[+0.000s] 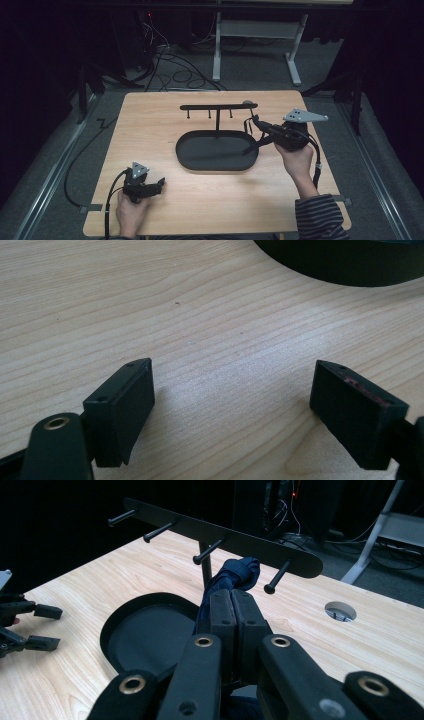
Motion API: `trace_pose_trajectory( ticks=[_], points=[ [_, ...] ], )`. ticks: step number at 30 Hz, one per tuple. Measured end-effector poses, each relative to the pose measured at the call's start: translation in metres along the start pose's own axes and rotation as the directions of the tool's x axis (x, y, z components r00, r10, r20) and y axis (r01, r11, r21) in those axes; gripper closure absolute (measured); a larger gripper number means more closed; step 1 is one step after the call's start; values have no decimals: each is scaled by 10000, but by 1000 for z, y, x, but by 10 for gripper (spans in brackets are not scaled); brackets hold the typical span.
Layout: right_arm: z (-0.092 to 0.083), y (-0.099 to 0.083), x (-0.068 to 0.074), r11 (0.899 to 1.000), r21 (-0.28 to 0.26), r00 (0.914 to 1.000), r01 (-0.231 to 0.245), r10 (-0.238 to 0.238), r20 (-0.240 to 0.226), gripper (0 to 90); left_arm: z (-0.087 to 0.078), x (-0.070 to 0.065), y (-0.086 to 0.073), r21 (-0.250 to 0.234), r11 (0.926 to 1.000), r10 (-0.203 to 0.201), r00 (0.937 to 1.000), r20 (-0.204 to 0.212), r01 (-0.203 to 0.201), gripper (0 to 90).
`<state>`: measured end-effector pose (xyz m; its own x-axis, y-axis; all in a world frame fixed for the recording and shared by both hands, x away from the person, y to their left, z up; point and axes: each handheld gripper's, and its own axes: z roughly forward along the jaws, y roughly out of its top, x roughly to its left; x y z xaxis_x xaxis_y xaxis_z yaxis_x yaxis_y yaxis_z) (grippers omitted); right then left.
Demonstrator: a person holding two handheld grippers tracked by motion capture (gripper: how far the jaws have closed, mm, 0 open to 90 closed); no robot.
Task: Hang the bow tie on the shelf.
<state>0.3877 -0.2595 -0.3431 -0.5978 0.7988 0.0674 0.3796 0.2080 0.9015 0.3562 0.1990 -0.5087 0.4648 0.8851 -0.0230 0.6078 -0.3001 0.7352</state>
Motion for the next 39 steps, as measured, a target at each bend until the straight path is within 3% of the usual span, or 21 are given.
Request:
trace_pose_trajectory(
  ticks=[18,39],
  points=[
    [10,14,-6,10000,-38,9999,29,-29,128,900,0,0,0,8,10000,-13,10000,27,13,184],
    [28,12,-22,9991,233,9983,-347,335,477,900,0,0,0,19,10000,-15,10000,34,15,184]
  ],
)
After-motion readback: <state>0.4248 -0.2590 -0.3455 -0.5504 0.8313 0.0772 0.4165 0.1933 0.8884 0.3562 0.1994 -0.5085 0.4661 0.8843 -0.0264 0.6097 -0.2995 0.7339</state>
